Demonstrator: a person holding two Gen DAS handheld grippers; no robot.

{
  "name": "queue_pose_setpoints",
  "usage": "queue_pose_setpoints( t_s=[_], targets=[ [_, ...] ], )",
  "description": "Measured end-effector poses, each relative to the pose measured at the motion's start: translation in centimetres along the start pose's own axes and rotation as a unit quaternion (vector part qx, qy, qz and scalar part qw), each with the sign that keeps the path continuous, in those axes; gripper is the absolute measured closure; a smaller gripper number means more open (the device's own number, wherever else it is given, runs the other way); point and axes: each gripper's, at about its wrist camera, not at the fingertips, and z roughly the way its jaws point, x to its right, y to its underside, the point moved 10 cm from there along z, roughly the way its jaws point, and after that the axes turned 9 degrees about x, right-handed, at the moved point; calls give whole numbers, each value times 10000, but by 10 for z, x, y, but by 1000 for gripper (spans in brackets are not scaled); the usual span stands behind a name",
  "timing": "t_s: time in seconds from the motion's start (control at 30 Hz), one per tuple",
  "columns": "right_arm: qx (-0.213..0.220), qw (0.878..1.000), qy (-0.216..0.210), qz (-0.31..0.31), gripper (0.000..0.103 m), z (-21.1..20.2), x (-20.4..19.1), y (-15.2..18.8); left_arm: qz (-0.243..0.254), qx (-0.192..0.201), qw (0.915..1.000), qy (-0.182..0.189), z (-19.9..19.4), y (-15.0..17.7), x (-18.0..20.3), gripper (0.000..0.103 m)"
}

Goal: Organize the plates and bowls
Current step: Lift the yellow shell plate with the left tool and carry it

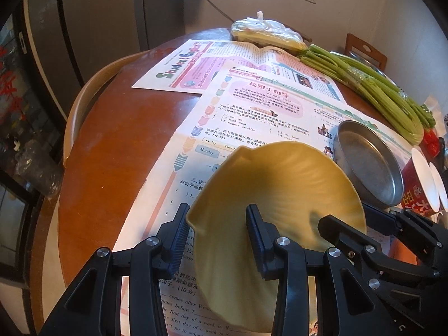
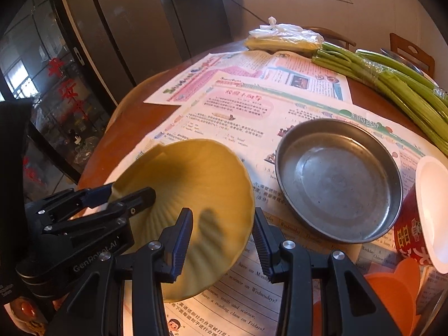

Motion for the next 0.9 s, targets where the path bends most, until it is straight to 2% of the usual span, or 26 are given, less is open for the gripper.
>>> queue_pose_setpoints(
  t_s=[0.67,0.9],
  targets=[
    [111,9999,67,92,59,-2,2,-1,48,-9,10000,50,3,0,1,60],
    [196,9996,45,180,59,-5,3,-4,-108,181,9998,-2,-8,-6,-12,56]
  ],
)
